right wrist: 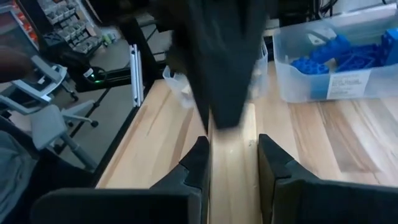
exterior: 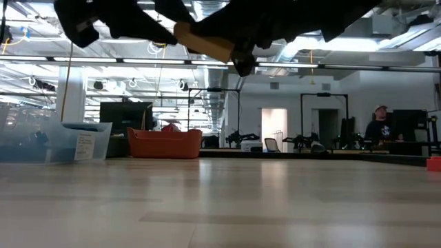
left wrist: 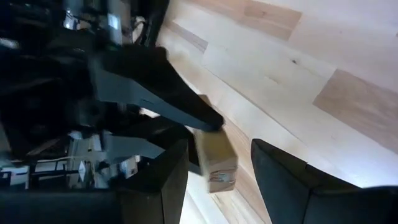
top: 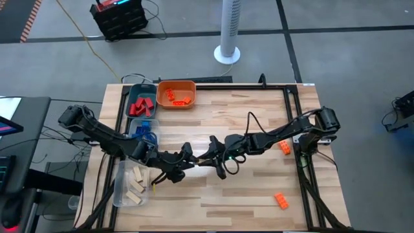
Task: Sort blocks
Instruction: Put the wooden brown block into the bottom transparent bin
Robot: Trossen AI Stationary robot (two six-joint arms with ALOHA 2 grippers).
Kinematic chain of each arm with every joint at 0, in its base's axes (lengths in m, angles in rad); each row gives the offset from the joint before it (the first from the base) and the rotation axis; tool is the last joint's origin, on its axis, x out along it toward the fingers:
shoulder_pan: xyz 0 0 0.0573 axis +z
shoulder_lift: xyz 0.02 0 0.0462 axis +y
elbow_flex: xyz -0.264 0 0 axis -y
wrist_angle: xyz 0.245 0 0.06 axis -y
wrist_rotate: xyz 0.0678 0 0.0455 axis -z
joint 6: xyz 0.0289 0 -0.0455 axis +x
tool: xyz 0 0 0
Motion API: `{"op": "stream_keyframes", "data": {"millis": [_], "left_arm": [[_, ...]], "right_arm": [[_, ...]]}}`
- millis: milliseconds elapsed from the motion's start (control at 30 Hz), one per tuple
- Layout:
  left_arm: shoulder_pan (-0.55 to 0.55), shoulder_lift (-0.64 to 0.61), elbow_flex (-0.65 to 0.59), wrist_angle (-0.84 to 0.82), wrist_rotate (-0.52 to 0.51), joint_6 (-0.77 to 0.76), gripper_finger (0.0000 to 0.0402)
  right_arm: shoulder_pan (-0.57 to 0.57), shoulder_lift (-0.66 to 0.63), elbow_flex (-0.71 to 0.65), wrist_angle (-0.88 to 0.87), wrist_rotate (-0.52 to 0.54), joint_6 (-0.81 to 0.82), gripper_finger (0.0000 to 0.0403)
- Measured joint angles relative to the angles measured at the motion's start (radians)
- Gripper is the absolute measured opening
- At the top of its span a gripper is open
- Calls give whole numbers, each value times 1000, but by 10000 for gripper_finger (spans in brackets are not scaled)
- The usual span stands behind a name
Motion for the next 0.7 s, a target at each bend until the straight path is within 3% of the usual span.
{"op": "stream_keyframes", "data": {"millis": [233,467,700], "left_arm": [[8,21,0,4,-1,14,158],[8,24,0,43,-12,-10,52],[-13,4,0,-2,-5,-147,49]], "right_arm": [[8,0,22,-4,0,-17,77],[13,0,22,2,0,-17,77],[24,0,26,-6,0,-15,97]]}}
